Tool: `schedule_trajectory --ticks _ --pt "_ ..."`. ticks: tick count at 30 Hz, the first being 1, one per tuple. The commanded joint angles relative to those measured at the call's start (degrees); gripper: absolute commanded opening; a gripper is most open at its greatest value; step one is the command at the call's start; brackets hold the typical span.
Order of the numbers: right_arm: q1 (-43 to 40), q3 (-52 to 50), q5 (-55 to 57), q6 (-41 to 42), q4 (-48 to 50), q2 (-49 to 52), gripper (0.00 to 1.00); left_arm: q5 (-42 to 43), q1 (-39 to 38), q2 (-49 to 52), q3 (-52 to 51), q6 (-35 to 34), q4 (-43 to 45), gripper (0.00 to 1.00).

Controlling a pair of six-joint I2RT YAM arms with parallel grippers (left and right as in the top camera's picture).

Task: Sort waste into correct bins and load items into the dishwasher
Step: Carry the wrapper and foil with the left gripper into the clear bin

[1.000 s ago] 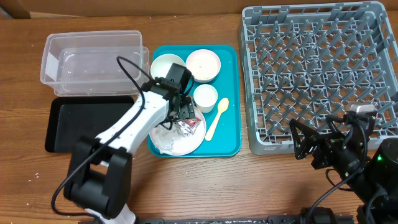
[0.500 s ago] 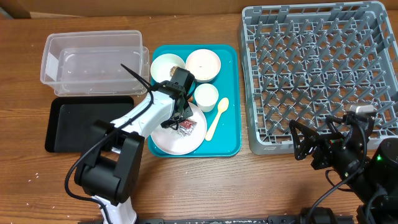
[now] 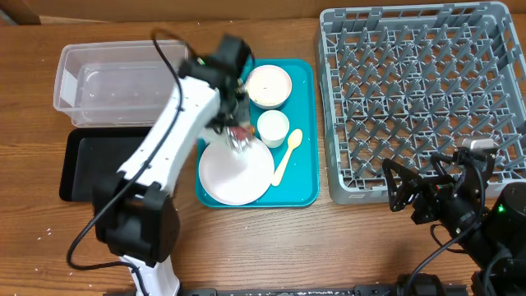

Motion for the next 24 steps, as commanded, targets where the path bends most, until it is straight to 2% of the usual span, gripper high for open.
schedule_trajectory --ticks 1,4,10,16,17,18,19,20,24 --pt "-0.24 1.44 0.50 -0.04 0.26 -0.46 1.00 -3.37 4.28 -1.44 8.02 5.77 -0.79 0.04" --pt "-0.24 1.44 0.50 -0.04 0.04 -0.46 1.00 -5.77 9.62 -1.44 8.83 5.73 2.89 0.04" --pt "-0.24 1.44 0.52 -0.04 -0.15 -0.46 1.00 -4.87 22.40 1.03 8.39 4.92 13.60 0.04" --pt "-0.24 1.44 0.50 -0.04 -0.15 -0.46 1.00 -3.56 27.23 9.27 8.39 5.05 19.74 0.06" --pt "-0.24 1.44 0.50 -0.04 -0.15 -0.46 1.00 -3.72 27.30 10.40 8.39 5.07 20.15 0.13" --pt "-0.24 1.44 0.50 -0.04 -0.15 -0.46 1.00 -4.63 27.39 12.44 8.39 5.05 20.68 0.47" --pt "-0.24 1.44 0.50 -0.04 -0.15 -0.46 1.00 -5.31 27.39 13.46 8.39 5.05 20.72 0.70" --pt "-0.24 1.44 0.50 -0.04 -0.15 -0.46 1.00 -5.60 27.39 14.14 8.39 5.05 20.90 1.00" --pt "-0.24 1.44 0.50 -0.04 -0.13 -0.46 1.00 -5.49 27.36 13.92 8.85 5.51 20.57 1.00"
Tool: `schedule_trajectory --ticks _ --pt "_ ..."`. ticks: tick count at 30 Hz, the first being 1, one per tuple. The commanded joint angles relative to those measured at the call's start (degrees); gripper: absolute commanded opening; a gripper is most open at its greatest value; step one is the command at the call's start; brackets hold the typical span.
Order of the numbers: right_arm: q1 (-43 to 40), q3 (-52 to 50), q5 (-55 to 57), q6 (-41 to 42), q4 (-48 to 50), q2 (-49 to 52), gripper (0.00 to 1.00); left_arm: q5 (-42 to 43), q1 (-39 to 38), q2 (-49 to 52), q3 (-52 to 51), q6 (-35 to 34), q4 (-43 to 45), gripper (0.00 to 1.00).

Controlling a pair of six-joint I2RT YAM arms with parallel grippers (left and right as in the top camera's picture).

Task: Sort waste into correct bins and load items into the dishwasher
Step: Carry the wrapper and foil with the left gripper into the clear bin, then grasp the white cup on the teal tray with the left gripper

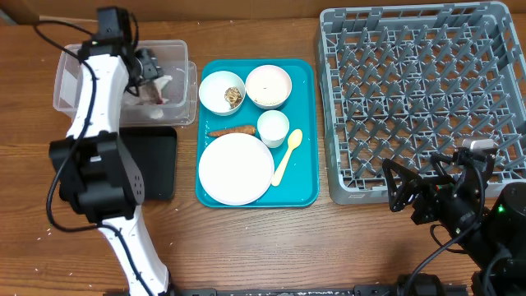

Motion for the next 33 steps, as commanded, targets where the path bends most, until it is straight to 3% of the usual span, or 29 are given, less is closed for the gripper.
schedule_trajectory --ticks 1,6,9,16,22,29,33 --pt "-0.24 1.44 0.52 -0.07 -0.04 -0.46 1.00 -0.85 -0.35 -2.69 1.88 1.92 -0.35 1.00" --pt "-0.24 1.44 0.52 -0.07 -0.04 -0.46 1.00 2.60 -0.39 -7.78 11.61 5.49 -7.37 1.00" --pt "-0.24 1.44 0.52 -0.07 -0.07 -0.46 1.00 14.03 -1.27 -12.24 18.43 11.93 -13.99 1.00" --pt "-0.24 1.44 0.55 -0.09 -0.24 -0.46 1.00 16.92 -12.46 -13.25 15.87 18.62 -28.81 1.00" --pt "-0.24 1.44 0.55 -0.09 -0.35 -0.46 1.00 16.85 -22.49 -11.58 5.14 21.46 -23.30 1.00" --pt "-0.24 1.44 0.55 -0.09 -0.94 -0.46 1.00 16.90 -27.63 -8.24 -3.45 21.40 -12.52 0.93" --pt "-0.24 1.44 0.55 -0.09 -1.25 -0.46 1.00 16.85 -29.44 -4.98 -4.35 21.40 -10.80 0.88"
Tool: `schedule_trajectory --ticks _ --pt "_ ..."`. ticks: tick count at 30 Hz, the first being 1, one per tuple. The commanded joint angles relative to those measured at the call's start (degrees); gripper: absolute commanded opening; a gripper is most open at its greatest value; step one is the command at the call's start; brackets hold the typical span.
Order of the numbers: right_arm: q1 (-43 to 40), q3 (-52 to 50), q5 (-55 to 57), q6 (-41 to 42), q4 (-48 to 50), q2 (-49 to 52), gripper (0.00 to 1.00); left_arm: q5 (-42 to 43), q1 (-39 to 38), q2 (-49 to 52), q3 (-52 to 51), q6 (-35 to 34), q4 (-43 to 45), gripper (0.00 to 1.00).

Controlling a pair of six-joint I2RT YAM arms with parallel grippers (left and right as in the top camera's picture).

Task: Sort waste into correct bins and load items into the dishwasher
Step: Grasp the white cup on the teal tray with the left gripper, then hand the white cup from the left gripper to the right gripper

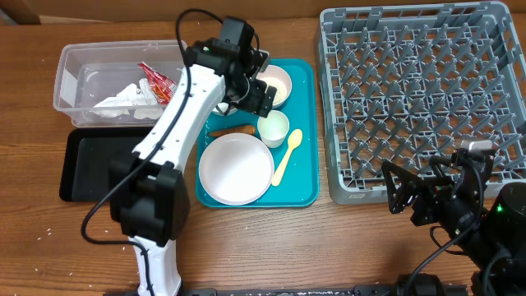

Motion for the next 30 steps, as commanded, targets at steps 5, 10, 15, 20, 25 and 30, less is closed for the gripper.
schedule_trajectory --ticks 5,10,15,20,25,30 --pt "-0.24 1.44 0.55 -0.07 -0.79 -0.46 1.00 0.68 -2.10 7.69 -0.90 0.72 0.20 0.73" --pt "-0.24 1.44 0.57 -0.07 -0.74 -0.46 1.00 0.66 -2.08 8.76 -0.87 0.15 0.35 0.55" --pt "-0.24 1.44 0.57 -0.07 -0.74 -0.46 1.00 0.68 -1.90 8.70 -0.26 -1.05 0.79 0.08" --pt "-0.24 1.44 0.50 -0.04 -0.42 -0.46 1.00 0.90 -1.88 8.50 5.99 -1.33 -4.61 0.04" --pt "-0.22 -1.90 -7.69 4.72 8.90 3.72 1.00 32.74 0.83 8.50 23.47 6.36 -18.32 0.04" --pt "-0.24 -2.69 -17.42 4.70 18.36 14.82 1.00 55.08 1.92 8.50 27.32 8.39 -19.19 0.04"
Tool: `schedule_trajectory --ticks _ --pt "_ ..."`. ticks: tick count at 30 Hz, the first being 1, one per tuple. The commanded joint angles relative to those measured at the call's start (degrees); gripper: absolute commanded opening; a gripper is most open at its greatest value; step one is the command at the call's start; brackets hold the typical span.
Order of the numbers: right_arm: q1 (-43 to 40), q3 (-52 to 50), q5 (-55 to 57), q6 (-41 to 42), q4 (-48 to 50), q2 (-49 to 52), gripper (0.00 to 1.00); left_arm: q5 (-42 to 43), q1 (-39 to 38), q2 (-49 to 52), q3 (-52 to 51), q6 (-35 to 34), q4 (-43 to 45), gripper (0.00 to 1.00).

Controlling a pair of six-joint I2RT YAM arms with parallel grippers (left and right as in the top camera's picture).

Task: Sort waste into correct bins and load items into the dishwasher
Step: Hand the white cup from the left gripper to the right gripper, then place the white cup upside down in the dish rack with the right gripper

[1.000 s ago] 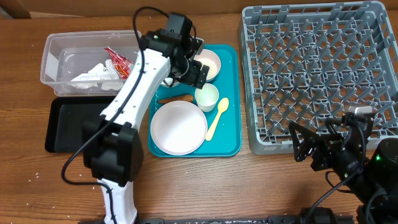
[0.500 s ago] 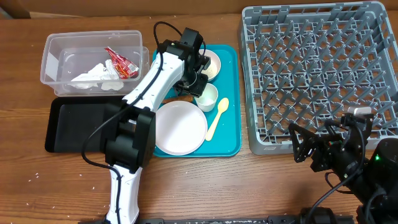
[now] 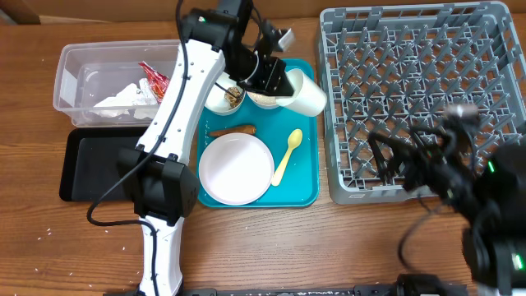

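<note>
My left gripper (image 3: 282,81) is shut on a white cup (image 3: 306,94), held tilted above the upper right corner of the teal tray (image 3: 301,186). On the tray lie a white plate (image 3: 237,168), a yellow spoon (image 3: 286,154), a bowl with food scraps (image 3: 229,97), a second bowl (image 3: 263,99) partly hidden under the gripper, and an orange-brown food piece (image 3: 233,130). The grey dish rack (image 3: 427,74) stands right of the tray. My right gripper (image 3: 384,164) is blurred over the rack's front left part, its fingers apart with nothing between them.
A clear bin (image 3: 82,66) at the back left holds a red wrapper (image 3: 154,78) and crumpled white paper (image 3: 119,92). A black tray (image 3: 90,168) lies in front of it. My left arm spans from the table's front edge up past the tray's left side.
The white cup stood on the tray beside the spoon; now my left gripper holds it raised toward the rack. My right arm has moved from the front right up over the rack's front.
My left gripper was over the plate holding waste. Then it was over the clear bin. Then the wrapper and paper lay in the bin and the gripper was back at the tray by the cup. Now it holds the cup up beside the rack.
</note>
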Motion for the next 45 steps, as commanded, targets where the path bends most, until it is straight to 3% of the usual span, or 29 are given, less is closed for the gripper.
schedule_trajectory --ticks 1,7,11,18,25,28,32,36,41,45 --pt "-0.22 -0.96 -9.75 0.85 7.61 10.08 1.00 25.11 0.81 -0.74 1.73 3.61 -0.72 0.04" --pt "-0.22 -0.96 -28.22 0.85 26.21 24.41 1.00 39.47 1.05 -0.74 1.73 3.72 -0.74 0.04" --pt "-0.22 -0.96 -38.40 0.87 37.31 30.40 0.98 41.35 1.05 -0.74 1.73 2.86 -1.03 0.04" --pt "0.94 -0.96 -41.13 0.87 44.48 32.20 0.86 42.49 0.81 -0.74 1.70 1.40 -1.42 0.04" --pt "1.27 -0.96 -41.24 8.04 54.05 32.20 0.85 40.44 -1.03 -0.74 1.70 1.38 -1.44 0.04" --pt "1.99 -0.96 -42.47 8.24 55.45 32.20 0.80 40.02 -1.42 -0.74 1.70 1.36 -1.57 0.04" --pt "2.93 -0.96 -42.45 8.22 55.25 32.20 0.60 40.00 -1.42 -0.74 1.70 0.70 -1.55 0.04" --pt "2.64 -0.96 -42.93 8.24 55.25 32.20 0.49 39.78 -1.42 -0.74 1.70 0.72 -1.38 0.18" --pt "-1.68 -0.94 -46.64 10.19 55.25 32.13 0.45 39.76 -1.36 -0.74 1.70 0.72 -1.27 0.20" --pt "-13.11 -0.94 -49.99 10.16 49.92 32.13 0.46 39.74 -1.20 -0.74 1.70 0.70 -1.27 0.20"
